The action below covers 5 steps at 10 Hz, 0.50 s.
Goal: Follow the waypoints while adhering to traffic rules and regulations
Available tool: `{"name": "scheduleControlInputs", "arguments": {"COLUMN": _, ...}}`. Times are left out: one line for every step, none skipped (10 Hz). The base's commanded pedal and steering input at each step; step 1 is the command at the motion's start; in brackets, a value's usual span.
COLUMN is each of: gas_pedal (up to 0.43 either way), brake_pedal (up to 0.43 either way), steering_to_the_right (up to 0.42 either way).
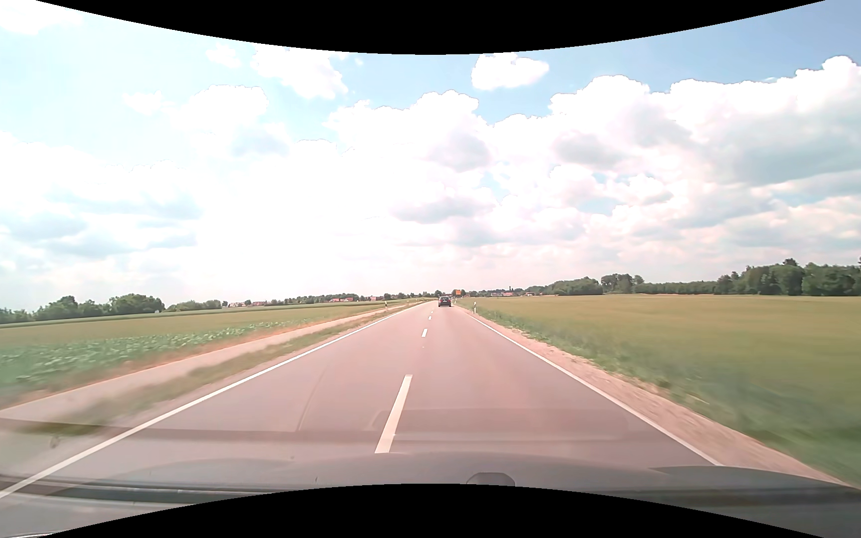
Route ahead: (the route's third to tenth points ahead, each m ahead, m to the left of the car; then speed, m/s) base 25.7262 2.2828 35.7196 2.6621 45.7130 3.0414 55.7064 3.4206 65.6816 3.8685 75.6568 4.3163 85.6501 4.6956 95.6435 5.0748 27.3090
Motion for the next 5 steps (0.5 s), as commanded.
{"name": "scheduleControlInputs", "arguments": {"gas_pedal": 0.079, "brake_pedal": 0.000, "steering_to_the_right": -0.005}}
{"name": "scheduleControlInputs", "arguments": {"gas_pedal": 0.067, "brake_pedal": 0.000, "steering_to_the_right": -0.005}}
{"name": "scheduleControlInputs", "arguments": {"gas_pedal": 0.067, "brake_pedal": 0.000, "steering_to_the_right": -0.005}}
{"name": "scheduleControlInputs", "arguments": {"gas_pedal": 0.067, "brake_pedal": 0.000, "steering_to_the_right": -0.004}}
{"name": "scheduleControlInputs", "arguments": {"gas_pedal": 0.067, "brake_pedal": 0.000, "steering_to_the_right": -0.005}}
